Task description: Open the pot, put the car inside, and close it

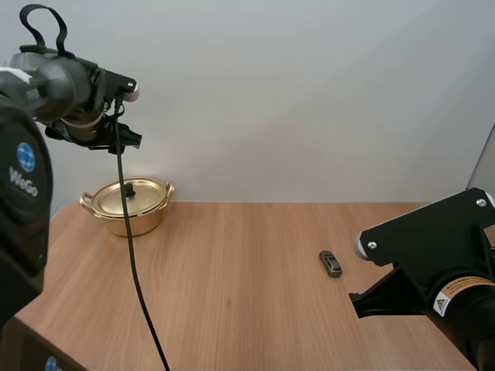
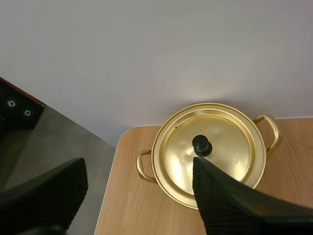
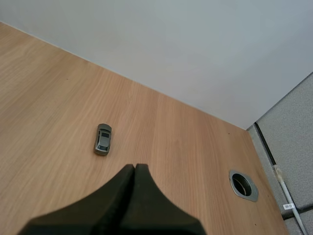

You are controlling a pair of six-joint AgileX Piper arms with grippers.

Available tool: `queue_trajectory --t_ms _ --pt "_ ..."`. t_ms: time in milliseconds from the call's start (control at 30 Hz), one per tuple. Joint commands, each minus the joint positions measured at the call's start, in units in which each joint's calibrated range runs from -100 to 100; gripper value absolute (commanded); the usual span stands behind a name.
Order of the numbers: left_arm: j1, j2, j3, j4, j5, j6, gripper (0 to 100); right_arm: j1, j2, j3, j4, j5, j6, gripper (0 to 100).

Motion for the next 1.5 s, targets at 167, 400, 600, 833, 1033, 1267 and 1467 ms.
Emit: queue_trajectory --t_ms 167,400,600,833,1033,1267,1467 --pt "0.15 10.03 -13.4 -16.25 18.4 10.59 100 -0.99 0.0 0.0 0.01 -0.08 -0.06 0" --pt "2.77 19.45 -22.97 -22.98 29.88 15.23 100 -1.67 0.0 0.0 0.01 0.13 -0.17 0" --pt "4.81 25.27 -27.08 -29.9 34.13 18.49 100 -1.74 0.0 0.0 0.24 0.13 -0.17 0" --pt "4.81 30.83 -29.81 -29.9 35.74 20.65 100 -1.82 0.0 0.0 0.34 0.31 -0.17 0" --pt "4.81 34.55 -31.95 -29.9 35.05 21.12 100 -2.11 0.0 0.0 0.68 0.28 -0.17 0" --pt "4.81 37.68 -32.11 -29.9 33.21 21.73 100 -2.83 0.0 0.0 0.65 0.12 -0.17 0" --pt "4.81 38.53 -32.11 -29.9 27.72 21.82 100 -3.18 0.0 0.0 0.79 -0.05 -0.17 0"
